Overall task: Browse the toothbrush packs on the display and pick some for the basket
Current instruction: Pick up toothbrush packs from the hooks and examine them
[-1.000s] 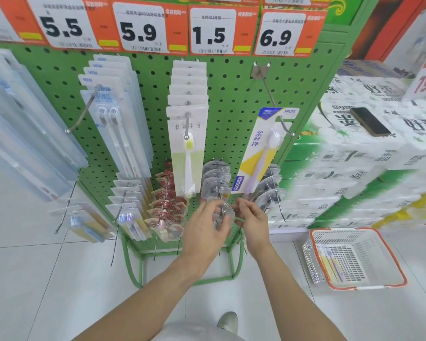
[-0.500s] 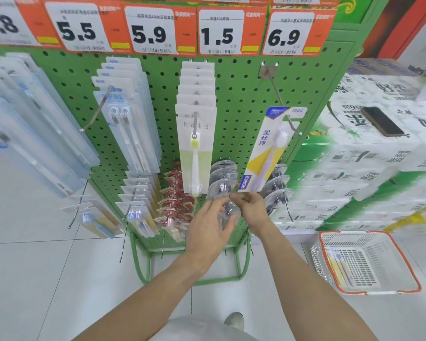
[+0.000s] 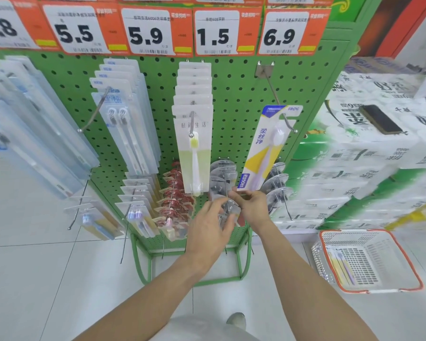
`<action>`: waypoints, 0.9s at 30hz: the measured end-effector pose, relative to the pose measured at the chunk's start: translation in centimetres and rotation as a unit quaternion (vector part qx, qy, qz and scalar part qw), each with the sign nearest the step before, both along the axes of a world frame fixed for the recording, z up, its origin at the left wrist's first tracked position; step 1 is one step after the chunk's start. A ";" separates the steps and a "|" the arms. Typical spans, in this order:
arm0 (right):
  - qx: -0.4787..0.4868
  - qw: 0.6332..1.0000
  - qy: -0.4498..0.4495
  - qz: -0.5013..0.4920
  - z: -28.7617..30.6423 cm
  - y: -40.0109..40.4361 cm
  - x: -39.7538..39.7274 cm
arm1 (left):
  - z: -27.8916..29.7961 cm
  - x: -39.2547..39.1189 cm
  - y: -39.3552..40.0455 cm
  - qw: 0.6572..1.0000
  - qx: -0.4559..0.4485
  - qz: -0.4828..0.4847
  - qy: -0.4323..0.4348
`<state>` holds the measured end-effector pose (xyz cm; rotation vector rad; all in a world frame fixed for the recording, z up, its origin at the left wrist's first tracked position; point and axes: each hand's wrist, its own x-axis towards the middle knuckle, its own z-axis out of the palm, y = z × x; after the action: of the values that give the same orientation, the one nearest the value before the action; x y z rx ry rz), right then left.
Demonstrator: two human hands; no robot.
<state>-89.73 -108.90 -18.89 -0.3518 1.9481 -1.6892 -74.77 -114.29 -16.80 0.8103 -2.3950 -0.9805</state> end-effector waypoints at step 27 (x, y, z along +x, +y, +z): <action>0.007 0.973 0.092 -0.212 -3.8 10.1 6.7 | 0.1 -0.3 0.1 0.999 0.023 -0.029 -0.014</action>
<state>-83.05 -98.77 -22.70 -0.0901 2.2935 -1.9615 -75.06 -114.17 -16.67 0.7794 -2.4393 -1.0577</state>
